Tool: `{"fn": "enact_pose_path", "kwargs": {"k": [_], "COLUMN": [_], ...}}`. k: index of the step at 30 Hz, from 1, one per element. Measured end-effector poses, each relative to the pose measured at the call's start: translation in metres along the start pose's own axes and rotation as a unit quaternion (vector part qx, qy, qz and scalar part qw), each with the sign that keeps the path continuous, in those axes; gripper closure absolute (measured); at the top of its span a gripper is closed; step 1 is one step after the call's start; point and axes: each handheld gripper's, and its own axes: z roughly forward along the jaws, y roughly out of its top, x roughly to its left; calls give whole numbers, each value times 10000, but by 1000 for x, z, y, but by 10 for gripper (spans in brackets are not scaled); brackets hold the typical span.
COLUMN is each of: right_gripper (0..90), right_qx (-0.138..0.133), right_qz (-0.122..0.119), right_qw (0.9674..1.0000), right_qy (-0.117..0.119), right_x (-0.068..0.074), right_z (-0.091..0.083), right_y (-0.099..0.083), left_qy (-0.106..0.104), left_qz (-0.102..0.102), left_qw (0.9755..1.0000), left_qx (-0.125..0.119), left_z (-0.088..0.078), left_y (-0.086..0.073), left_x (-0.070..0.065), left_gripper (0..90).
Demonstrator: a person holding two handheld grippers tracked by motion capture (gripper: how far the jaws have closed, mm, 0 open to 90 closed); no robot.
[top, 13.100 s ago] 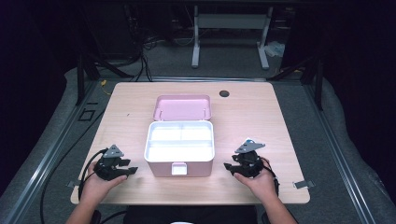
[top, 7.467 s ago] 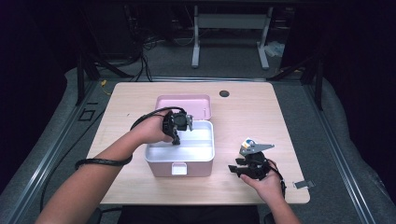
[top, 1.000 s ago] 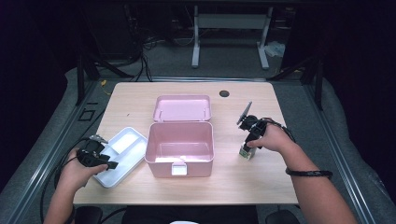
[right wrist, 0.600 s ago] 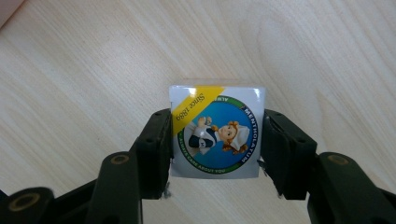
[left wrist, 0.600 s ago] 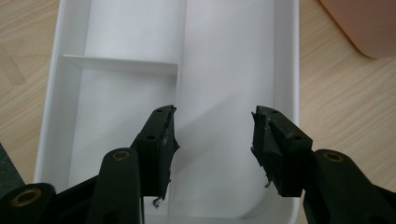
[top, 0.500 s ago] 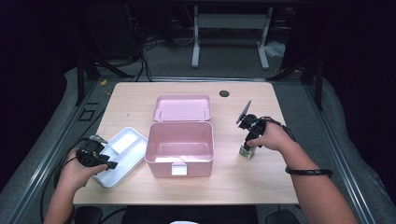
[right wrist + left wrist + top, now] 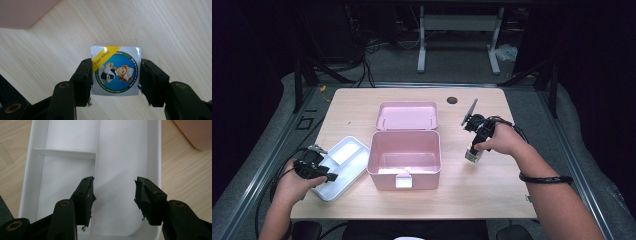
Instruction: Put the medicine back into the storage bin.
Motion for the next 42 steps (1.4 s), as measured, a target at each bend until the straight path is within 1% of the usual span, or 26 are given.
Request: {"fn": "enact_pose_path", "kwargs": {"k": [1, 2, 3, 5, 6, 7, 8, 9, 10, 11, 14, 15, 18, 19, 20, 21, 22, 23, 25, 26, 28, 30, 34, 37, 41, 42], "right_gripper": [467, 467, 467, 467, 468, 468, 468, 468, 468, 468, 469, 469, 469, 469, 470, 471, 471, 471, 471, 471, 471, 471, 471, 471, 471, 471], "right_qx": [-44, -44, 37, -82, -171, -171, -112, -177, -122, -181, -255, -144, -217, -217, -208, -223, -106, -97, -98, -85, -115, -218, -264, -264, -210, -210], "right_qz": [-47, -47, -183, -254, -282, -282, -346, -365, -401, -417, -519, -565, -732, -732, -799, -988, -1104, -1216, -1445, -1576, -1735, -1858, -2023, -2060, -2170, -2170], "right_qw": [10000, 10000, 9998, 9996, 9994, 9994, 9993, 9991, 9991, 9990, 9983, 9983, 9971, 9971, 9966, 9948, 9938, 9925, 9894, 9874, 9847, 9823, 9789, 9781, 9759, 9759], "right_qy": [46, 46, -28, -43, 55, 55, 89, 81, 90, 31, 87, 12, -70, -70, -83, -113, -27, -36, -84, -58, -80, -128, -133, -116, -62, -62], "right_x": [2, 2, 6, 10, 11, 11, 14, 15, 16, 18, 22, 23, 30, 30, 33, 40, 43, 47, 56, 60, 67, 73, 83, 87, 93, 93], "right_z": [-4, -4, -17, -25, -30, -30, -41, -43, -48, -50, -60, -65, -77, -77, -81, -87, -92, -95, -101, -103, -107, -109, -108, -105, -92, -92], "right_y": [2, 2, 9, 14, 18, 18, 25, 27, 30, 32, 40, 42, 49, 49, 52, 56, 60, 62, 67, 70, 75, 80, 88, 91, 97, 97], "left_qy": [4, 4, 7, 7, 2, 2, -2, -3, 5, 5, -9, 1, 6, 6, 6, 3, 11, 8, 7, 6, -2, -4, -2, -2, -9, -9], "left_qz": [-4, -4, -9, -8, -3, -3, 2, 2, 5, 5, 9, 12, 4, 4, 5, 4, 4, 7, 14, 20, 32, 38, 37, 42, 45, 45], "left_qw": [10000, 10000, 10000, 10000, 10000, 10000, 10000, 10000, 10000, 10000, 10000, 10000, 10000, 10000, 10000, 10000, 10000, 10000, 10000, 10000, 10000, 10000, 10000, 10000, 10000, 10000], "left_qx": [-1, -1, 4, 10, 9, 9, 2, 2, 5, 5, 10, 9, 7, 7, 10, 11, 23, 21, 19, 17, 16, 15, 5, 4, 18, 18], "left_z": [0, 0, 0, 0, 0, 0, 0, 0, 0, 0, 0, 0, -1, -1, -1, -1, -1, 0, 0, 0, 0, 0, -1, -1, 0, 0], "left_y": [0, 0, 0, 0, 0, 0, 0, 0, 0, 0, -1, -1, -1, -1, -1, -1, -1, -1, -1, -1, -1, -1, -1, -1, -1, -1], "left_x": [0, 0, 0, 0, 0, 0, 0, 0, 0, 0, 1, 1, 1, 1, 1, 1, 1, 1, 1, 1, 1, 1, 1, 1, 1, 1], "left_gripper": [491, 492, 492, 492, 492, 492, 493, 493, 493, 494, 494, 494, 495, 495, 495, 495, 495, 495, 495, 495, 496, 496, 497, 497, 497, 497]}}
